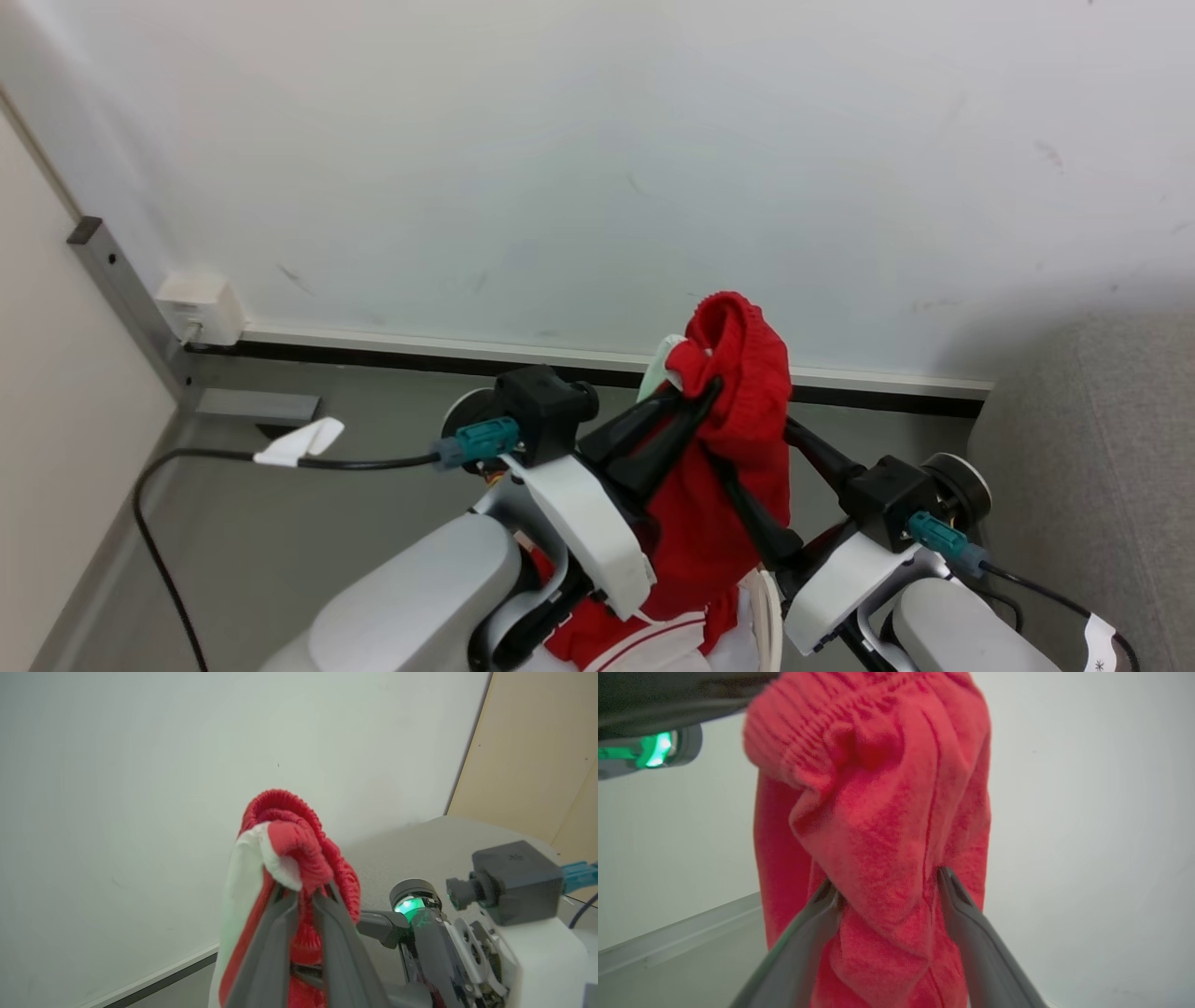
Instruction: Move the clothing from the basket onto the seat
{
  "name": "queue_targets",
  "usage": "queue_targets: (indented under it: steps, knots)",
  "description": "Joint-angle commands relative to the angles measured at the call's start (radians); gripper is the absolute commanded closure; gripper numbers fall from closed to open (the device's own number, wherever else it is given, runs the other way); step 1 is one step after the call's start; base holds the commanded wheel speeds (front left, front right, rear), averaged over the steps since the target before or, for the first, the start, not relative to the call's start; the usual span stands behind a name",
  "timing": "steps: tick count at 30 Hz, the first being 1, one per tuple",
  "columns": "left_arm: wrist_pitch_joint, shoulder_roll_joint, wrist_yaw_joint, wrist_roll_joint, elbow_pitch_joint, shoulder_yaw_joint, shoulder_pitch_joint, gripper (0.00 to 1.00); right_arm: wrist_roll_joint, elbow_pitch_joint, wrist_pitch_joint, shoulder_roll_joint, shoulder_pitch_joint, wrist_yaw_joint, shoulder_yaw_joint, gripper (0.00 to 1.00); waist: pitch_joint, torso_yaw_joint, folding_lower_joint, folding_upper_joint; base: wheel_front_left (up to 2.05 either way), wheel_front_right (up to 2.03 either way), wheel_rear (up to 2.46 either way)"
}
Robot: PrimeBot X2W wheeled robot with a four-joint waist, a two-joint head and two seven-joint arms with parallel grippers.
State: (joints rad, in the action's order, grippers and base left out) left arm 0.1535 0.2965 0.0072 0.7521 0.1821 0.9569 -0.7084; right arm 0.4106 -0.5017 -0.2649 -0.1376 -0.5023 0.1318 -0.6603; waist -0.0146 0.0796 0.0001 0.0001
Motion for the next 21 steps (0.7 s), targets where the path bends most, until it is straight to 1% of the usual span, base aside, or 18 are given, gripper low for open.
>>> queue_targets:
  steps: [1, 5, 12, 17, 18, 19, 20, 21]
  knots:
    - [-0.001, -0.002, -0.007, -0.009, -0.001, 0.003, 0.002, 1.00, 0.003, -0.012, 0.001, -0.010, -0.009, -0.002, -0.001, 0.00, -0.004, 0.014, -0.0001, -0.0001, 0.00, 0.00, 0.00]
    - [-0.007, -0.022, -0.017, -0.009, -0.001, 0.028, 0.010, 1.00, -0.001, -0.058, 0.001, -0.009, -0.028, -0.002, -0.004, 0.00, -0.011, 0.045, -0.0001, -0.0001, 0.00, 0.00, 0.00]
    - [-0.023, -0.053, -0.036, 0.002, -0.006, 0.065, 0.019, 1.00, 0.031, -0.138, 0.001, 0.009, -0.061, -0.002, -0.065, 0.00, -0.020, 0.092, -0.0001, -0.0001, 0.00, 0.00, 0.00]
    - [-0.028, -0.055, -0.041, 0.010, -0.003, 0.073, 0.025, 1.00, 0.048, -0.157, 0.001, 0.023, -0.071, -0.002, -0.071, 0.00, -0.022, 0.113, -0.0001, -0.0001, 0.00, 0.00, 0.00]
    - [-0.027, -0.053, -0.039, 0.010, -0.001, 0.073, 0.025, 1.00, 0.053, -0.160, 0.001, 0.025, -0.070, -0.002, -0.072, 0.31, -0.023, 0.115, -0.0001, -0.0001, 0.00, 0.00, 0.00]
    - [-0.026, -0.051, -0.037, 0.011, 0.001, 0.071, 0.025, 1.00, 0.053, -0.161, 0.001, 0.026, -0.070, -0.002, -0.072, 0.67, -0.023, 0.116, -0.0001, -0.0001, 0.00, 0.00, 0.00]
    - [-0.025, -0.049, -0.035, 0.013, 0.003, 0.069, 0.026, 1.00, 0.056, -0.163, 0.001, 0.027, -0.067, -0.002, -0.071, 1.00, -0.022, 0.117, -0.0001, -0.0001, 0.00, 0.00, 0.00]
    - [-0.023, -0.047, -0.033, 0.015, 0.005, 0.066, 0.027, 1.00, 0.059, -0.163, 0.001, 0.027, -0.063, -0.002, -0.070, 1.00, -0.022, 0.117, -0.0001, -0.0001, 0.00, 0.00, 0.00]
